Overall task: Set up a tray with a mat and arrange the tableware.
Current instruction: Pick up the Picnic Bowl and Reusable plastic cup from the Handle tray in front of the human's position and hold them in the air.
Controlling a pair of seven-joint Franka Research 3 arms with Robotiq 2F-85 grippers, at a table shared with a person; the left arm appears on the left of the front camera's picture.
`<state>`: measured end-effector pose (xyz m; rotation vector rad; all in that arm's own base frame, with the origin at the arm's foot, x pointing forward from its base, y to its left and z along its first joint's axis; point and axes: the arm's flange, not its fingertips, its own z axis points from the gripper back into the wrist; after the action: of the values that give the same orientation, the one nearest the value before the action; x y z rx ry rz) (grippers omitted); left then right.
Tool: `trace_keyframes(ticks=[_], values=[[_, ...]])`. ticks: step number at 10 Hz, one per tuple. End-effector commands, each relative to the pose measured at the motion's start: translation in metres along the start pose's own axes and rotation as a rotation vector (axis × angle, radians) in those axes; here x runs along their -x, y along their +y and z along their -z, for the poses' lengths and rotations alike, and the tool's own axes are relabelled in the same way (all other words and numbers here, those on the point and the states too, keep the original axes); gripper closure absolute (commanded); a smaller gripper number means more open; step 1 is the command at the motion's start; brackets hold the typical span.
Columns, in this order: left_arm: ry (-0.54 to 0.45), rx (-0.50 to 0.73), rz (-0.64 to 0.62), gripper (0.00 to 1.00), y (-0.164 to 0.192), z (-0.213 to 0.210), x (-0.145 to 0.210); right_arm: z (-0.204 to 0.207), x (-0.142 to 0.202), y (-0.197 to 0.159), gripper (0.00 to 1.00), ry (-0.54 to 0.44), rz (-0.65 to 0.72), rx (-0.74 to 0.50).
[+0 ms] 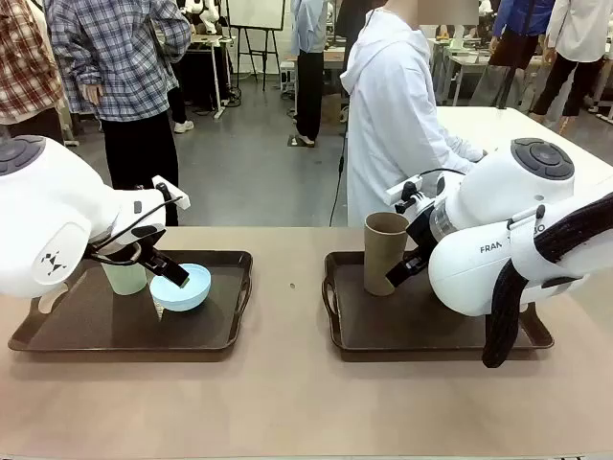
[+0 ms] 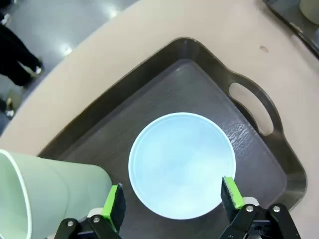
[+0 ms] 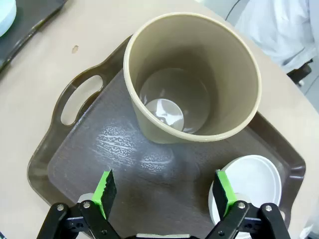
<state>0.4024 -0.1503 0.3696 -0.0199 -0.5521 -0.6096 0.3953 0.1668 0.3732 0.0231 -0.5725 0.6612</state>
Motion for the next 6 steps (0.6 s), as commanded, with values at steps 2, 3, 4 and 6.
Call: trace_keyframes(ticks=[2, 3, 4, 6], values=[[0.0, 0.0, 0.0, 0.0, -0.0001, 0.0, 0.0, 0.0, 0.0, 0.0001, 0.0, 0.0, 0.0, 0.0], [0.0, 0.0, 0.0, 0.0, -0.0001, 0.0, 0.0, 0.0, 0.0, 0.0001, 0.0, 0.0, 0.0, 0.0], [0.0, 0.0, 0.0, 0.0, -0.0001, 0.0, 0.0, 0.0, 0.0, 0.0001, 0.0, 0.0, 0.0, 0.0], [0.0, 0.0, 0.0, 0.0, -0.0001, 0.0, 0.0, 0.0, 0.0, 0.0001, 0.0, 0.0, 0.0, 0.0]])
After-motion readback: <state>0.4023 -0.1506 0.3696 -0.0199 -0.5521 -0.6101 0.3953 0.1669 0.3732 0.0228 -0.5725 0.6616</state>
